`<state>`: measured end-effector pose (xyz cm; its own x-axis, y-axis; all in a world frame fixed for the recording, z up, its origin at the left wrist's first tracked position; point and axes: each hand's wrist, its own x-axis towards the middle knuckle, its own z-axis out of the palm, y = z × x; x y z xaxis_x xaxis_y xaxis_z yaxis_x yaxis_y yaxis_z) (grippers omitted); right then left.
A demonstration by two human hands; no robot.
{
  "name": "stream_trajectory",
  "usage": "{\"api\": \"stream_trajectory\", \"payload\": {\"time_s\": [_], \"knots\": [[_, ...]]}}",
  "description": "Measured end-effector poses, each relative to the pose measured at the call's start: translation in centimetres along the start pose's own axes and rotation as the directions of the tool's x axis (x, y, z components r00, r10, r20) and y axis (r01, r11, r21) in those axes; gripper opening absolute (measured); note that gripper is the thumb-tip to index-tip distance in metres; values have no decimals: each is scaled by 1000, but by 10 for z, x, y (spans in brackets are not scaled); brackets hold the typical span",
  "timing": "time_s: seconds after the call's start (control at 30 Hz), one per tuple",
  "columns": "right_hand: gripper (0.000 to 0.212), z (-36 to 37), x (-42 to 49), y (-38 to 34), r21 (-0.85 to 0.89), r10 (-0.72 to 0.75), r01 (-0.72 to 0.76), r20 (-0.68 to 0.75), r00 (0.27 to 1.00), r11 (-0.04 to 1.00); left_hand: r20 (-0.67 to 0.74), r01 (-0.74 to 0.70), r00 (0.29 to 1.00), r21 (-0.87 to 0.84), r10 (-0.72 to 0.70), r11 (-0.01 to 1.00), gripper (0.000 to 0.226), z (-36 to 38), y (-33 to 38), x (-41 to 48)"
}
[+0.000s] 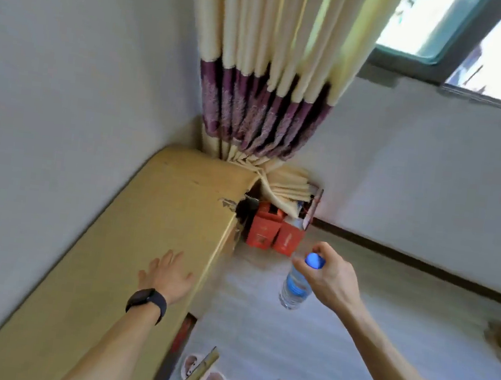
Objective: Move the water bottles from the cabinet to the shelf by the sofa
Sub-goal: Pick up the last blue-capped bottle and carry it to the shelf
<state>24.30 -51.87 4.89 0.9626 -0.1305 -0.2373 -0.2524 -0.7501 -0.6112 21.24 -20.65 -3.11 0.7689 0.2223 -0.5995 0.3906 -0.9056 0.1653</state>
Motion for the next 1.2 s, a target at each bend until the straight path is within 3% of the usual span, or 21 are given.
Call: {"api": "stream_trajectory", "payload": {"time_s": [0.1, 0.17, 0.33, 0.47, 0.67, 0.9, 1.03, 1.2], "knots": [[29, -69, -17, 57, 85, 126, -115, -139, 982, 990, -109, -217, 966, 154, 234, 964, 71, -27, 104, 6], [27, -119, -35, 99, 167, 191, -155, -230, 954, 974, -158, -368, 901, 215, 404, 904, 79, -28, 188, -3], [27, -247, -98, 203, 269, 275, -164, -452, 848, 949, -162, -677, 605, 411, 780, 611, 61, 12, 407, -111], [30, -343, -169, 274, 268, 312, -180, -618, 722, 947, -73, -791, 380, 491, 922, 365, 53, 59, 549, -202], [32, -457, -278, 368, 339, 447, -307, -790, 421, 889, 61, -844, 48, 536, 997, 7, 50, 126, 708, -326], [33, -529, -394, 469, 457, 535, -428, -842, 74, 779, 271, -802, -290, 454, 918, -388, 43, 225, 841, -469], [34, -563, -436, 522, 503, 551, -525, -831, -76, 686, 377, -744, -430, 368, 821, -558, 45, 285, 915, -532], [32, -611, -479, 582, 565, 542, -551, -809, -225, 615, 407, -687, -536, 298, 739, -663, 41, 337, 1004, -600]]}}
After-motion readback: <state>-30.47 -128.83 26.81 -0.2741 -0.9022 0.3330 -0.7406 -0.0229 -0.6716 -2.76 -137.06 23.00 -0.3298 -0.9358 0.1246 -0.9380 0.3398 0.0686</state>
